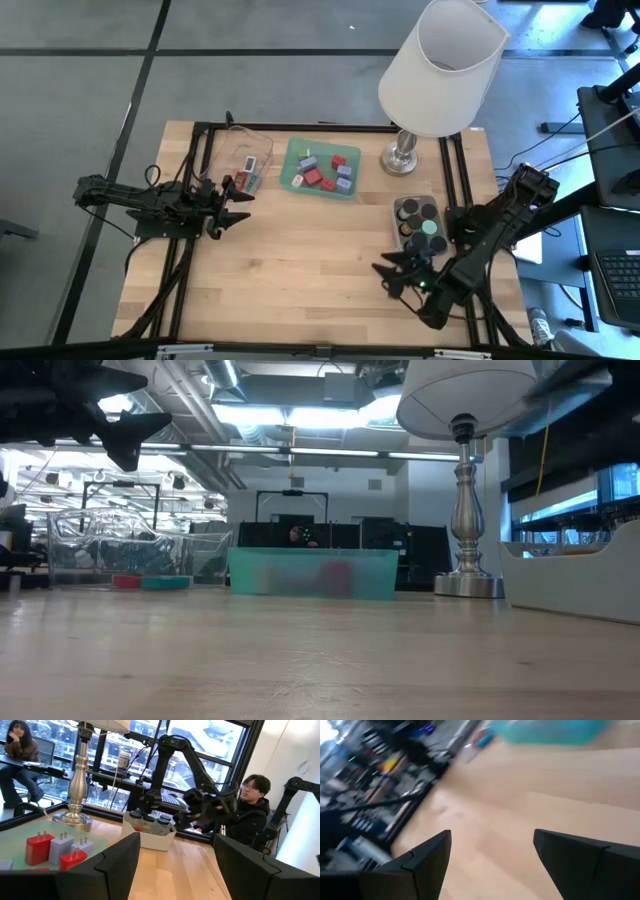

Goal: Pick & Place Office items
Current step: Return to Home Position

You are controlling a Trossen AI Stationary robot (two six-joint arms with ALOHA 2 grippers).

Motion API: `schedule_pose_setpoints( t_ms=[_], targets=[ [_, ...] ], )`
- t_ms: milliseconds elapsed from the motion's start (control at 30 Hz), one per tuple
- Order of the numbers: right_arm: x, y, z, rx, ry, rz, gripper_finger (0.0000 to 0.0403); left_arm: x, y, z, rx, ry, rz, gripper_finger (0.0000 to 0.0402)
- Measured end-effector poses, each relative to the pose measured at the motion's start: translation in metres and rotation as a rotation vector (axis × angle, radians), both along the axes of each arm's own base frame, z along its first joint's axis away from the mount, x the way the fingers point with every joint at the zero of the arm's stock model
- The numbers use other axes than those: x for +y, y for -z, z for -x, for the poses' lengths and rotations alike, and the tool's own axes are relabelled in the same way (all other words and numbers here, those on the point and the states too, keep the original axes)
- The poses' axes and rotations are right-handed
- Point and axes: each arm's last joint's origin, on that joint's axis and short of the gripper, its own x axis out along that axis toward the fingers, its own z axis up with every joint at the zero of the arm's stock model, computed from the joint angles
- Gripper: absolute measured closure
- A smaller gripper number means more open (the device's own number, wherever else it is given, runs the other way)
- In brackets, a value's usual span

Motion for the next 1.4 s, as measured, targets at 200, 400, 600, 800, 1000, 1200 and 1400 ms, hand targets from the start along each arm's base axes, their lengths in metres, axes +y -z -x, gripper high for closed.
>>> schedule_pose_setpoints(
  t_ms=[200, 400, 600, 800, 1000, 1200, 1400],
  targets=[
    [0.019, -0.027, -0.038, -0.015, -0.317, 0.182, 0.0114, 0.000, 0.000, 0.000, 0.000, 0.001, 0.000, 0.0151],
    [0.018, -0.061, -0.068, -0.209, -0.681, 0.437, 0.0115, 0.000, 0.000, 0.000, 0.000, 0.002, 0.000, 0.0151],
    [0.005, -0.080, -0.084, -0.412, -0.966, 0.687, 0.0115, 0.000, 0.000, 0.000, 0.000, 0.003, 0.000, 0.0151],
    [-0.027, -0.088, -0.096, -0.362, -0.974, 0.709, 0.0115, 0.000, 0.002, 0.000, 0.019, 0.003, -0.003, 0.0151],
    [-0.064, -0.098, -0.101, -0.299, -1.014, 0.649, 0.0115, 0.000, 0.003, 0.000, 0.034, 0.003, -0.004, 0.0151],
    [-0.092, -0.113, -0.090, -0.226, -0.995, 0.645, 0.0115, 0.000, 0.006, -0.001, 0.060, 0.004, 0.002, 0.0151],
    [-0.107, -0.126, -0.075, -0.191, -0.976, 0.664, 0.0115, 0.000, 0.008, -0.001, 0.083, 0.007, 0.021, 0.0151]
  ],
)
